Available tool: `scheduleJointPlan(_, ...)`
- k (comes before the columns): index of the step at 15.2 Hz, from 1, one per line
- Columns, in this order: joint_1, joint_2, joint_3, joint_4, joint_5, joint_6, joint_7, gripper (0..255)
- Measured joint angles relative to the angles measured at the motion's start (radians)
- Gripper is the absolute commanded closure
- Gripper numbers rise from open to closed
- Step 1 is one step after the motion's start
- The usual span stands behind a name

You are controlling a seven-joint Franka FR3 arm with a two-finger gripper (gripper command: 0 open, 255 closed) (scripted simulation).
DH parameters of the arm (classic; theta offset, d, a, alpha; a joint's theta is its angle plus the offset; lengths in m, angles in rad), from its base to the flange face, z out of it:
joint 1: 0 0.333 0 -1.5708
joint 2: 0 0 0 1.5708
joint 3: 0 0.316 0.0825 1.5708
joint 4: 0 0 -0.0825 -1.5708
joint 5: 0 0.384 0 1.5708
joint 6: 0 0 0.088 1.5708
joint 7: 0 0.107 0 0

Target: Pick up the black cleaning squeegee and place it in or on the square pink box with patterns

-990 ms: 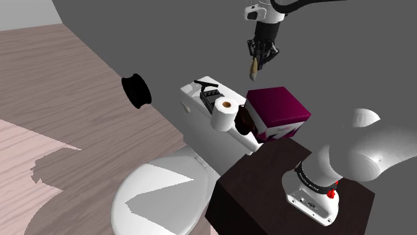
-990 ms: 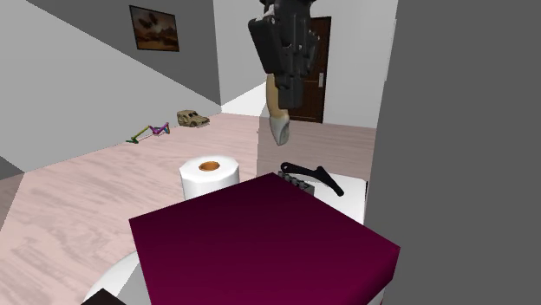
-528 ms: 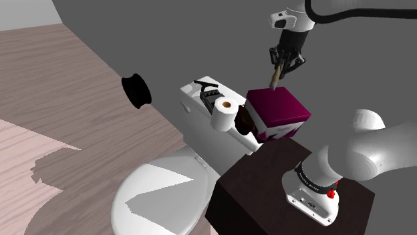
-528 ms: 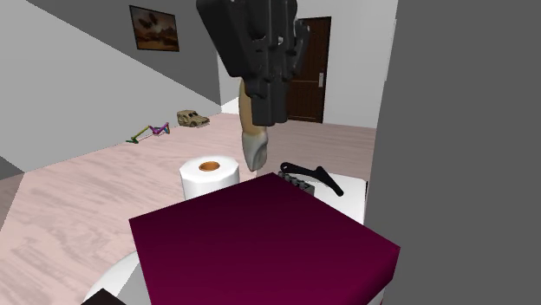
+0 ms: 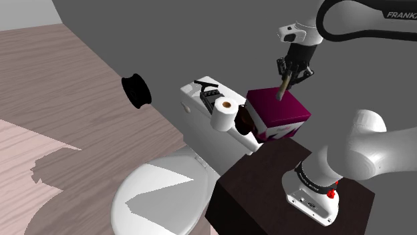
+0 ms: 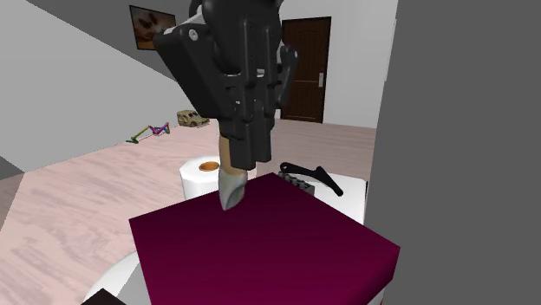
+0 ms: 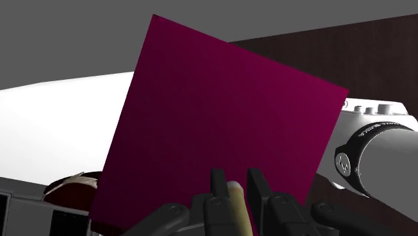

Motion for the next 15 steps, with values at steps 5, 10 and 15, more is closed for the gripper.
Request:
scheduleJointPlan(5, -0.006, -0.003, -0.012, -0.065, -0.015, 0.067, 0.006, 255)
scheduleJointPlan(10, -0.009, 0.006, -0.023, -0.109, -0.024, 0.115, 0.01, 255)
scheduleJointPlan(15, 0.02, 0.119, -0.062, -0.06, -0.025, 0.179, -0.035, 0)
